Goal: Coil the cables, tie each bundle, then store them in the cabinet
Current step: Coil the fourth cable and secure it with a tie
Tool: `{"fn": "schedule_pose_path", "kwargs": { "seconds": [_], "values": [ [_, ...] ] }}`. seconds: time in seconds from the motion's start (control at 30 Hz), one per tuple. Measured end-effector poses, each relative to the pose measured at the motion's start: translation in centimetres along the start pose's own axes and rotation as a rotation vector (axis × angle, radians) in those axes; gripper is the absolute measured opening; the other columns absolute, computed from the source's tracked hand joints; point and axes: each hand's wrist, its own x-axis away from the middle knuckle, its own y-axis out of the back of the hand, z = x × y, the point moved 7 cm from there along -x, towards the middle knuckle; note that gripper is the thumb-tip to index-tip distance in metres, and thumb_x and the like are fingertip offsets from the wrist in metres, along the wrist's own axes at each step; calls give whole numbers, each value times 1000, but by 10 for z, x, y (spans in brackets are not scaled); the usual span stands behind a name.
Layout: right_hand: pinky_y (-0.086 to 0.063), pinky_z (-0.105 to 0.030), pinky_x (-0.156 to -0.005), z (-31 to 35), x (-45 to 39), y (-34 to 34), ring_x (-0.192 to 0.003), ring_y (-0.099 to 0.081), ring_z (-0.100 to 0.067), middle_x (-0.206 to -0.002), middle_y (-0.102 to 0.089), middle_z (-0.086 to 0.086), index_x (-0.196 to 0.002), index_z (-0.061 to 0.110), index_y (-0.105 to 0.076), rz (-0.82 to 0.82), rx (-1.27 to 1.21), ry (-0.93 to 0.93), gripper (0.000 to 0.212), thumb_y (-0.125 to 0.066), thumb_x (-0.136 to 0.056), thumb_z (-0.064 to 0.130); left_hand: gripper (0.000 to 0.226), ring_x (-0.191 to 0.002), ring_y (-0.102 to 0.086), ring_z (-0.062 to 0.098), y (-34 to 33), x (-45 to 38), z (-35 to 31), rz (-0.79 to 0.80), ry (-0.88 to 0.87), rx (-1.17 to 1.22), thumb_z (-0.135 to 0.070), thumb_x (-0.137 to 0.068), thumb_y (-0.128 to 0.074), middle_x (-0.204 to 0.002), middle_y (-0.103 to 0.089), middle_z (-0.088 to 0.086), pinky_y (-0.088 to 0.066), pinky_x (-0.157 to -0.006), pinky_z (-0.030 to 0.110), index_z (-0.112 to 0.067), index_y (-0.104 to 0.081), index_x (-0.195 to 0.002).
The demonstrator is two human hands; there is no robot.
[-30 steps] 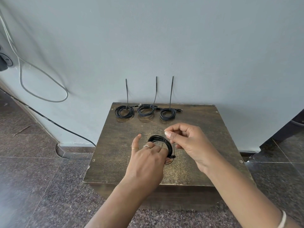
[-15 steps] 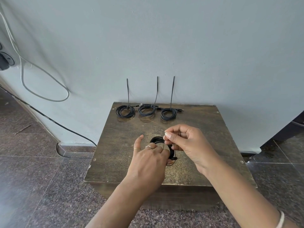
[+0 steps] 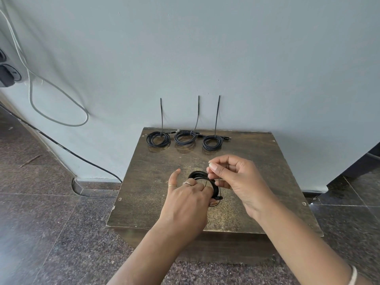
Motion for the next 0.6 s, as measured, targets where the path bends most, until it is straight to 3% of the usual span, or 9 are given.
{"fn": "schedule_pose_path", "kwargs": {
  "seconds": [0.6],
  "values": [
    [-56, -24, -65, 1, 0, 2, -69, -67, -11, -71, -69, -3, -86, 9, -73, -6, 15, 19, 4, -71, -83, 7, 10, -106, -55, 16, 0, 0, 1, 5, 13, 0, -24, -92, -47, -93, -63, -9, 2, -112, 52, -25, -54, -98]
  ]
}}
